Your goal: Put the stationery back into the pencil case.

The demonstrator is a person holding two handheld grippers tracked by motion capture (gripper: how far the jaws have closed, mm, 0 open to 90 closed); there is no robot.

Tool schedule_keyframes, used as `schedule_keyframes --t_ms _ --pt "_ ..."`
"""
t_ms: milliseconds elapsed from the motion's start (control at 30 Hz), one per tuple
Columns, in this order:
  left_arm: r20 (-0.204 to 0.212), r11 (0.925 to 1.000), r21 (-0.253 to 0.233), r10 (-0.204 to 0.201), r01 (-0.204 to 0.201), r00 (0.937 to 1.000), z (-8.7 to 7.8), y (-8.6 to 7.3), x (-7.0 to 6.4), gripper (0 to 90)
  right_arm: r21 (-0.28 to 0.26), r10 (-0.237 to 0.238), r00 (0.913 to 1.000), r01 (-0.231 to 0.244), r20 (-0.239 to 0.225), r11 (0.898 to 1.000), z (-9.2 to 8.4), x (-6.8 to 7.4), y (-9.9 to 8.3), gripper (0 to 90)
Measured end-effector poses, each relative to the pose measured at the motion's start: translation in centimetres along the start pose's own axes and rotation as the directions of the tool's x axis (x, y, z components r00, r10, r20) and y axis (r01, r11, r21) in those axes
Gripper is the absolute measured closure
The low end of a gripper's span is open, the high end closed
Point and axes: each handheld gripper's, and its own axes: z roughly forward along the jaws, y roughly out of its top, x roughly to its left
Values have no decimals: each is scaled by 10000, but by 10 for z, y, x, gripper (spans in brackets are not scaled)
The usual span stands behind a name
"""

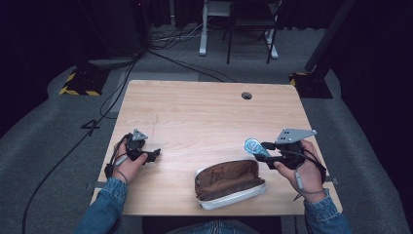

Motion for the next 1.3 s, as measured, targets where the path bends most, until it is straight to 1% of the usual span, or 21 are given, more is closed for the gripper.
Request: schedule_keyframes --t_ms 67,100,367,567,800,1033,1100,1133,1233,1300 --pt "-9 10000 6 2 -2 10000 0 0 0 170 35 -110 9998 111 -163 9999 0 5 2 503" --pt "-9 10000 6 2 -2 10000 0 0 0 170 35 -110 9998 111 -163 9999 0 5 2 503" --pt "0 10000 -1 3 -3 10000 0 0 0 170 236 -540 9954 561 -797 9981 5 26 9 503" --pt "-1 10000 5 -4 4 10000 0 0 0 170 385 -709 9903 760 -1194 9964 10 36 11 503" --pt "-10 10000 12 -5 5 10000 0 0 0 170 643 -879 9847 985 -1502 9931 16 45 12 503" --pt "-2 10000 -2 2 -2 10000 0 0 0 170 984 -1025 9766 1227 -1890 9875 22 52 12 502" --pt "-2 10000 1 0 0 10000 0 0 0 169 1063 -1157 9732 1388 -1988 9846 24 53 12 503" --pt "-1 10000 8 -7 7 10000 0 0 0 169 1063 -1157 9732 1388 -1988 9846 24 53 12 503" --pt "4 10000 4 -31 31 10000 0 0 0 170 1289 -1296 9660 1612 -2237 9785 28 56 11 502" --pt "-7 10000 13 23 -23 10000 0 0 0 169 1425 -1386 9611 1759 -2390 9740 31 58 11 503"
